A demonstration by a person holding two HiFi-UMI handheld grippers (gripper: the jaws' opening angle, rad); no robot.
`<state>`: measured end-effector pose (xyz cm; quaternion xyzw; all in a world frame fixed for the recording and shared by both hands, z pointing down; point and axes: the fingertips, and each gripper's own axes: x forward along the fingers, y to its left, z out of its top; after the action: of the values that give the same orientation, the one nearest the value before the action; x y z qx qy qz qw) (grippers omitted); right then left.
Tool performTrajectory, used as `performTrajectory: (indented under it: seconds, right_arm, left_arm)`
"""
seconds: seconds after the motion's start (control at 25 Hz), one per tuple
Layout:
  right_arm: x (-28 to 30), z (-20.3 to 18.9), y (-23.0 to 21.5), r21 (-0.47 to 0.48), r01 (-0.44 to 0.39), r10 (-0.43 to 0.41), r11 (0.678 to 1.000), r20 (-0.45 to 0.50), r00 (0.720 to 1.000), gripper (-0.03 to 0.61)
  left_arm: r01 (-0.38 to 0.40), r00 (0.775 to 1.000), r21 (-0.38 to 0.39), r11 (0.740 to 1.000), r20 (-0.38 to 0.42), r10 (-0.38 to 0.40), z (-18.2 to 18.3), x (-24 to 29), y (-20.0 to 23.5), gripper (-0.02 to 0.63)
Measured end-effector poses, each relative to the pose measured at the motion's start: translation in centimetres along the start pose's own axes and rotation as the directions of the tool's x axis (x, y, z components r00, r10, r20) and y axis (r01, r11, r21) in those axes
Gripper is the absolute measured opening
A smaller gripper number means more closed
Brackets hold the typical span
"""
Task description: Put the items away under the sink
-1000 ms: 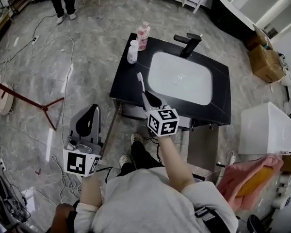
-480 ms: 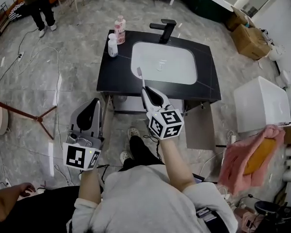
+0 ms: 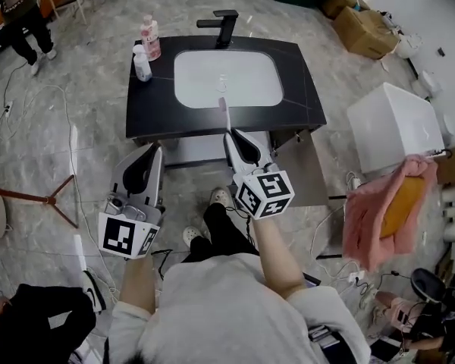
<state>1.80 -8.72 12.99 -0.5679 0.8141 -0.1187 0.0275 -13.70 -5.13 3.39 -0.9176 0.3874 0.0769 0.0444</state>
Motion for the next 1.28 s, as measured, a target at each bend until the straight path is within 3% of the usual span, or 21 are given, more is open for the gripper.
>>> performTrajectory:
  seconds: [0.56,1.0,1.28]
  right_arm:
    - [-3.3,-1.6,-3.5,0.005,0.087,-0.087,0.996,0.006,0.996,0.044]
    - [-4.7,-5.1,-5.5,0.016,0.075,-0.074,0.997,-0.042,0.996,0.043]
    - [-4.6,-7.9,-6.9,0.016,0.025,-0.023,1.0,-0.105,0.994,0.044]
  left_arm:
    - [0.125,0.992,-0.014,0.992,-0.019,-0.125,-2.6,3.7,-2.6,0.006]
    - [0.112,0.993,-0.036,0.993,-0.041,-0.113,-5.5,4.7,-4.8,0.006]
    - [0.062,0.997,-0.039,0.997,-0.051,-0.064,-6.8,5.4,-5.7,0.006]
